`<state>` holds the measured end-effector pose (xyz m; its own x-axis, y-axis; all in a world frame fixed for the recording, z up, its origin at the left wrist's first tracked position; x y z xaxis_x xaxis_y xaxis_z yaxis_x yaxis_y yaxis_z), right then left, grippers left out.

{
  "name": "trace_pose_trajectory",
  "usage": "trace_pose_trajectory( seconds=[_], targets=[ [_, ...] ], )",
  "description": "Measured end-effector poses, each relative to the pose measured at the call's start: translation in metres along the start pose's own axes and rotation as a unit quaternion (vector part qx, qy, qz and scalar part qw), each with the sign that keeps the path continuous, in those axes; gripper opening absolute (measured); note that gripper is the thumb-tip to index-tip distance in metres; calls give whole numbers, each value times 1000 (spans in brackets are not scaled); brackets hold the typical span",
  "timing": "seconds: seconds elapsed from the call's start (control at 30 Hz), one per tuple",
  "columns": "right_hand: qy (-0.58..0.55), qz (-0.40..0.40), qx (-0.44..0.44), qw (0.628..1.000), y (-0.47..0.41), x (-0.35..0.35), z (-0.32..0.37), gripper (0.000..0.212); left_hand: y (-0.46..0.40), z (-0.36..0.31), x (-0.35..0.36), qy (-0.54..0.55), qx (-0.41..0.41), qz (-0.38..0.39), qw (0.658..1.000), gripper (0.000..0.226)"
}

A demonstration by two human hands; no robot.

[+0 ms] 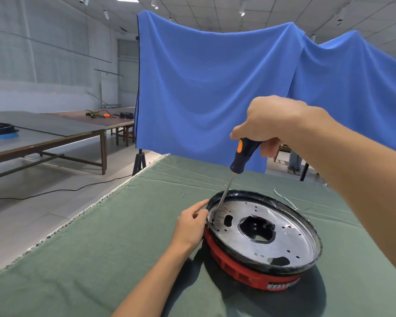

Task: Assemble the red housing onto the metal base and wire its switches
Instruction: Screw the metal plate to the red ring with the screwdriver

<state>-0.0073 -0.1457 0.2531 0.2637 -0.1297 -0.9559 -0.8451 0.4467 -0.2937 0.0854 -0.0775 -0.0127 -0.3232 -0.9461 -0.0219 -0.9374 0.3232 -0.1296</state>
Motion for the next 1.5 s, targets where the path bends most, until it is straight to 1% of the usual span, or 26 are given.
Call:
trace_pose_trajectory(
  seconds=[0.07,0.1,0.13,0.2,0.3,0.4,0.47,0.53,0.67,0.73,0.8,0.87,0.9,0.93,1.0,1.07,1.1,1.13,1.17,1.2,1.3,1.33,1.37,1.43,1.47,1.5],
  targets=[
    [-46,51,-19,997,-2,2,4,26,0,1,0,6,-2,-1,1000,54],
    [-66,48,-30,996,-2,3,4,23,-1,2,-1,7,-4,-2,1000,54],
    [-78,29,-36,996,-2,4,4,20,-2,2,0,8,-6,-2,1000,54],
    [-74,-26,-28,997,-1,5,1,25,-3,3,1,10,-8,0,1000,54],
    [-27,-89,2,996,3,5,-3,26,-2,3,2,22,-10,-2,1000,51],
    [-29,-103,37,994,5,8,-6,17,-2,3,2,24,-13,-8,1000,43],
    [-45,-105,51,992,7,10,-11,17,-1,2,2,25,-13,-8,1000,38],
    [-59,-143,59,986,8,5,-19,18,1,1,1,24,-10,-6,1000,38],
    [-110,-254,65,959,7,-15,-38,25,2,0,0,13,-6,-13,1000,40],
    [-159,-270,68,947,6,-13,-46,26,3,0,0,10,-3,-10,1000,43],
    [-238,-254,71,935,5,3,-57,24,3,0,0,11,-3,-8,1000,41],
    [-368,-203,103,902,3,32,-70,24,3,0,1,5,0,-6,1000,41],
    [-448,-163,133,869,3,50,-78,24,4,-1,1,3,-1,-6,1000,43],
    [-530,-118,170,822,4,69,-86,21,4,-2,1,0,-4,-7,1000,45],
    [-669,-21,253,699,8,107,-99,10,5,-3,1,-20,-4,-11,1000,52],
    [-759,75,304,571,17,138,-108,24,6,-3,1,-43,1,-11,999,55],
    [-784,116,313,523,22,150,-110,32,6,-4,1,-52,5,-10,999,54],
    [-796,152,310,496,26,159,-111,38,5,-3,1,-58,7,-9,998,53],
    [-801,184,301,483,30,166,-110,43,4,-3,1,-62,9,-9,998,52],
    [-800,212,291,481,33,172,-109,46,2,-3,1,-64,9,-9,998,50],
    [-767,265,262,522,35,184,-99,44,-8,-1,-1,-32,-18,-11,999,35],
    [-766,264,257,526,32,186,-96,42,-15,0,-1,-28,-28,-19,999,31],
    [-774,253,258,520,28,188,-93,41,-22,1,-4,-42,-31,-33,998,29],
    [-797,218,259,500,19,190,-90,43,-41,5,-12,-123,-13,-77,989,21],
    [-804,205,256,496,16,191,-89,45,-51,9,-17,-185,-9,-101,977,17],
    [-807,197,252,496,14,192,-89,45,-60,11,-23,-251,-12,-130,959,20]
  ],
)
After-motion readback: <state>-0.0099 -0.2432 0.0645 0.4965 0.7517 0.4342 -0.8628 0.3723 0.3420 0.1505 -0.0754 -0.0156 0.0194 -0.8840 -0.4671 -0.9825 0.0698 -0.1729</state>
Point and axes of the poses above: each hand's wrist, its own y-axis away from the middle knuckle, its own x-axis out of the palm, z = x × y, the point moved 3 cm from there along -y, towards the middle knuckle, and after that the axes turned 4 degrees about -z, right-handed, at the moved point
